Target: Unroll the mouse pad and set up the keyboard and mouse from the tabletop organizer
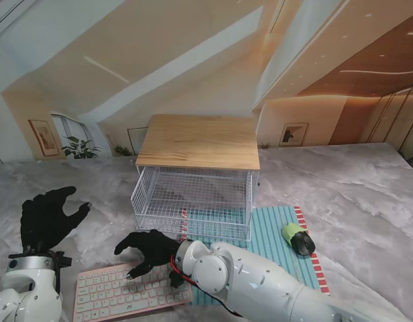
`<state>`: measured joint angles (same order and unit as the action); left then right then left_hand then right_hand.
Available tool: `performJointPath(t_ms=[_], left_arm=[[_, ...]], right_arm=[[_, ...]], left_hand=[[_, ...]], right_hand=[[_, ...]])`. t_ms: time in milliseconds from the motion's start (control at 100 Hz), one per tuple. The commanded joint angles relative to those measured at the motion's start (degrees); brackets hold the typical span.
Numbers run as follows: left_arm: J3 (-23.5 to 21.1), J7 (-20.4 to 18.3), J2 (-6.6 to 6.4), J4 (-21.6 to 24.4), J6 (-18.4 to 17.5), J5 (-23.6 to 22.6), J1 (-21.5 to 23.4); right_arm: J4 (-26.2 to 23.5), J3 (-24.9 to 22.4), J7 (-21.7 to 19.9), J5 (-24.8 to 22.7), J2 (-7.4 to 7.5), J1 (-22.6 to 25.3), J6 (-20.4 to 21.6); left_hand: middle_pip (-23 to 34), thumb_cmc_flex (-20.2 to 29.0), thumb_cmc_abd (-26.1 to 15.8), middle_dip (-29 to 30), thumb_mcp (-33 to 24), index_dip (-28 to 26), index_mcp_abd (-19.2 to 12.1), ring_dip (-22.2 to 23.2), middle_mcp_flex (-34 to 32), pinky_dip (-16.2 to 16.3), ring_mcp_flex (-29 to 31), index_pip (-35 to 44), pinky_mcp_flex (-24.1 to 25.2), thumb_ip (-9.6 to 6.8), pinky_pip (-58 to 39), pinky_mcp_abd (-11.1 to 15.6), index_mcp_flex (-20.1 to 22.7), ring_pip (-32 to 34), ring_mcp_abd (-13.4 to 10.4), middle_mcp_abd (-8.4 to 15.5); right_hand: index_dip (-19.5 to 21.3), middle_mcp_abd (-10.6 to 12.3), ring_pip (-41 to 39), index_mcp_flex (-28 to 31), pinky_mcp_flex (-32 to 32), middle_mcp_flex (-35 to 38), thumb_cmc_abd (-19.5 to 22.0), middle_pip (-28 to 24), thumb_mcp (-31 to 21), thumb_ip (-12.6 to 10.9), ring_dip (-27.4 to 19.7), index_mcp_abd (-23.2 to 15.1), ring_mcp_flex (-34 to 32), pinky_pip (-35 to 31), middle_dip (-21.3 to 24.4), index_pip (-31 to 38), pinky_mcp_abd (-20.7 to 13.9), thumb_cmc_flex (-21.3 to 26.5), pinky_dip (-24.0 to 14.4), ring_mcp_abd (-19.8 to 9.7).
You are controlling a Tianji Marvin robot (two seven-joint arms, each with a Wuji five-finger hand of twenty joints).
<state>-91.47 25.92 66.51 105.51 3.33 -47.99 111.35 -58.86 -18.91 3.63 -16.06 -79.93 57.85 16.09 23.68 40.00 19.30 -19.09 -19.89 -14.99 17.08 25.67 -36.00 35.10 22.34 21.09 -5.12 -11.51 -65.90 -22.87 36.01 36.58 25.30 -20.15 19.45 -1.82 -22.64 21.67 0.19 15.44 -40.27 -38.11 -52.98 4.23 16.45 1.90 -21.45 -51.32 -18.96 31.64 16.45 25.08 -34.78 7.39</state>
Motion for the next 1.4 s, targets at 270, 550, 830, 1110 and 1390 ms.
performJointPath(t_ms=[270, 550, 830, 1110, 1390], left_arm=[[0.3, -1.0, 0.02, 0.2, -0.2, -0.1, -0.1], [0.6, -1.2, -0.01, 0.4, -0.1, 0.0, -0.2], [1.0, -1.4, -0.01, 0.4, 0.0, 0.2, -0.5], [1.7, -1.8, -0.07, 0.6, 0.3, 0.3, -0.9], [1.9, -2.0, -0.08, 0.7, 0.2, 0.5, -1.1]], right_arm=[[-5.7, -4.3, 4.6, -1.1, 2.1, 4.8, -1.3], [-11.1, -9.9, 9.3, -0.9, 3.77, 10.3, -1.4], [-21.9, -17.1, 13.1, -2.8, 6.4, 18.0, -5.5], [-26.4, -20.8, 13.9, -3.3, 7.66, 22.4, -6.9], [-30.2, -24.4, 11.4, -4.2, 9.46, 25.8, -11.8]], left_hand=[[-0.3, -0.8, -0.9, 0.6, 1.1, 0.6, 0.3, -0.6, 1.6, -0.3, -1.6, -0.8, 1.0, -1.58, 0.3, 2.0, -0.3, 0.2, -0.2, 0.6], [-0.3, -0.8, -1.0, 0.6, 1.1, 0.6, 0.3, -0.6, 1.6, -0.3, -1.6, -0.8, 1.0, -1.58, 0.3, 2.0, -0.2, 0.2, -0.1, 0.7], [-0.3, -0.8, -1.0, 0.6, 1.1, 0.6, 0.4, -0.6, 1.6, -0.3, -1.5, -0.8, 1.0, -1.59, 0.3, 2.0, -0.2, 0.2, -0.3, 0.6], [-0.3, -0.9, -1.1, 0.6, 1.1, 0.5, 0.2, -0.6, 1.5, -0.3, -1.5, -0.7, 1.0, -1.59, 0.3, 2.0, -0.2, 0.2, -0.2, 0.7], [-0.3, -0.8, -1.1, 0.6, 1.1, 0.5, 0.3, -0.6, 1.5, -0.3, -1.5, -0.7, 1.0, -1.6, 0.3, 2.0, -0.2, 0.2, -0.2, 0.6]], right_hand=[[-1.4, 0.5, -0.6, 1.1, 0.9, 2.2, 0.8, 0.2, -0.1, -0.8, -0.1, 0.8, 0.3, 0.3, 0.3, -0.7, -1.6, -2.0, 2.9, -1.4], [-2.6, -0.9, -3.8, 6.0, 8.1, 8.4, 2.7, 0.0, -2.8, -1.4, 1.5, 1.8, -6.6, -6.4, -0.2, 0.4, -2.8, -3.2, 4.2, -2.1], [-2.8, -3.0, -8.2, 14.5, 15.7, 18.1, 6.5, 0.1, -4.4, -1.4, 3.3, 2.3, -15.8, -13.9, -0.6, 1.1, -3.2, -1.8, 4.3, -0.1], [-0.4, -5.2, -13.0, 23.9, 25.8, 29.4, 9.3, -0.3, -5.1, -1.4, 4.6, 2.6, -26.2, -20.4, -0.8, 2.7, -0.8, 0.5, 3.9, 3.4], [-9.2, -8.0, -17.8, 32.9, 37.0, 44.6, 7.3, 0.7, -5.2, 3.1, 3.3, 3.3, -38.8, -26.7, 0.5, 15.0, 4.2, 4.1, 6.1, 7.9]])
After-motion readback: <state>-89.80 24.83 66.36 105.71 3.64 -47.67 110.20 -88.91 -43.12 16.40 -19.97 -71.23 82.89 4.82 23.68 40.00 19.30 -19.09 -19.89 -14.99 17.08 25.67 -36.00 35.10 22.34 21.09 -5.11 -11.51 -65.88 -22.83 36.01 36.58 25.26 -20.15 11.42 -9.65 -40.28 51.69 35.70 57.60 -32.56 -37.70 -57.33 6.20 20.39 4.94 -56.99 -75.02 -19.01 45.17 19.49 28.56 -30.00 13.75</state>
